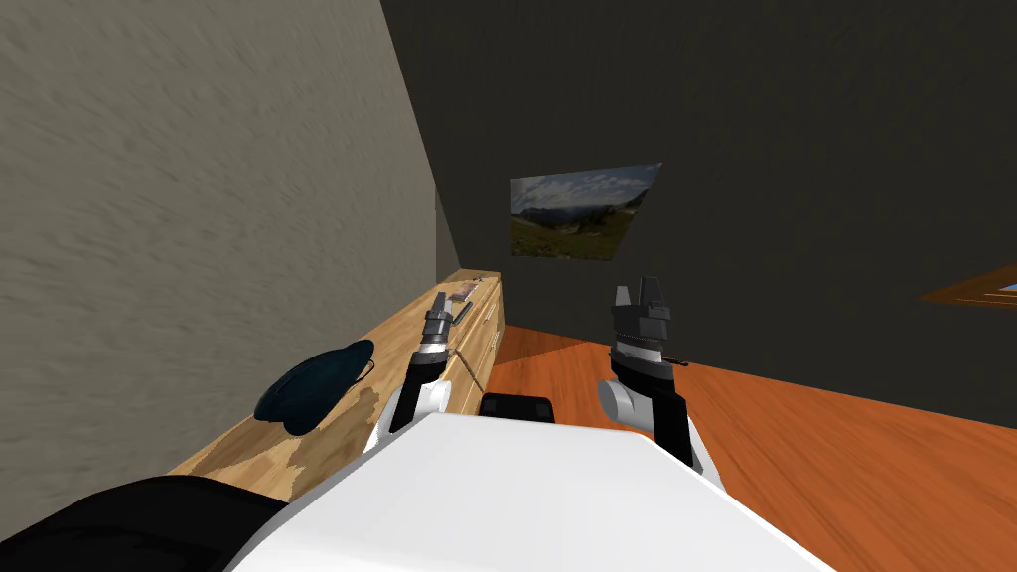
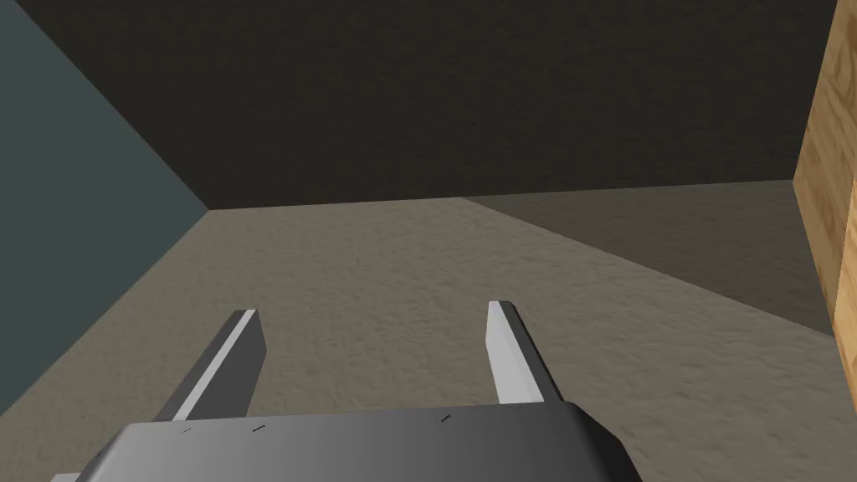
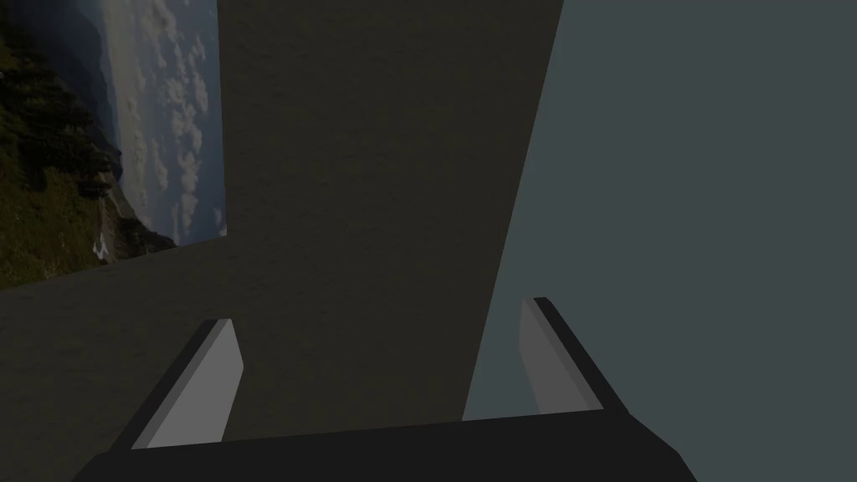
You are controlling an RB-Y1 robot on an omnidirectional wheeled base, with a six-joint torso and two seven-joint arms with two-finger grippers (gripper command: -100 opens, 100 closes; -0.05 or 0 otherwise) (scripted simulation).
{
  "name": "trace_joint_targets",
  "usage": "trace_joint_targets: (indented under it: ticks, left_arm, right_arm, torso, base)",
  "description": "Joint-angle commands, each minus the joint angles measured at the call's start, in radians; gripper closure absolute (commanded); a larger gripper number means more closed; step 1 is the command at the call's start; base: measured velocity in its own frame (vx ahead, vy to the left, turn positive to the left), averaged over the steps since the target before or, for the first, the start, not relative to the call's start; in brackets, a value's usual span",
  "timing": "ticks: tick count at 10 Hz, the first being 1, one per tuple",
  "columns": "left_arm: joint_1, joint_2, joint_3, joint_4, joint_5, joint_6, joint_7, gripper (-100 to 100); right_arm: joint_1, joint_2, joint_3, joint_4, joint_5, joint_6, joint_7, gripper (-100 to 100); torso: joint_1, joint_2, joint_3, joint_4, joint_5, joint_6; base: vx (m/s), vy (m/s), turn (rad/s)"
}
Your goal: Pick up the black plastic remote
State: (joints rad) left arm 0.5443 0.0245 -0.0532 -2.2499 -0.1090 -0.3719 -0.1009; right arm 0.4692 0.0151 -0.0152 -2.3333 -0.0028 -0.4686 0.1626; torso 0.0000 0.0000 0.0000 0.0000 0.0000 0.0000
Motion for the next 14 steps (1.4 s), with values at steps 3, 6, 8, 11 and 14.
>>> trace_joint_targets:
  ticks: [3, 6, 8, 11, 14]
  left_arm:
    - [-0.038, 0.101, 0.038, 0.026, 0.027, 0.072, -0.006, -100]
    - [-0.088, 0.193, 0.082, 0.073, 0.065, 0.154, -0.010, -100]
    - [-0.109, 0.236, 0.099, 0.094, 0.080, 0.206, -0.011, -100]
    - [-0.157, 0.314, 0.135, 0.146, 0.115, 0.288, -0.011, -100]
    - [-0.183, 0.356, 0.154, 0.177, 0.134, 0.344, -0.010, -100]
  right_arm:
    - [0.000, 0.000, 0.000, 0.000, 0.000, 0.000, 0.000, 0]
    - [0.000, 0.000, 0.000, 0.000, 0.000, 0.000, 0.000, 0]
    - [0.000, 0.000, 0.000, 0.000, 0.000, 0.000, 0.000, 0]
    - [0.000, 0.000, 0.000, 0.000, 0.000, 0.000, 0.000, 0]
    - [0.000, 0.000, 0.000, 0.000, 0.000, 0.000, 0.000, 0]
  torso:
    - [-0.011, -0.001, 0.000, 0.000, -0.002, 0.000]
    - [-0.012, -0.004, -0.002, -0.001, -0.003, 0.000]
    - [-0.008, -0.003, -0.002, -0.001, -0.002, 0.000]
    - [-0.006, -0.004, -0.002, -0.001, -0.002, 0.000]
    - [-0.007, -0.003, -0.002, -0.001, -0.001, 0.000]
  base:
    - [0.017, -0.167, -0.038]
    - [0.056, -0.178, -0.017]
    - [0.042, -0.096, -0.004]
    - [0.055, -0.101, -0.003]
    - [0.047, -0.092, 0.004]
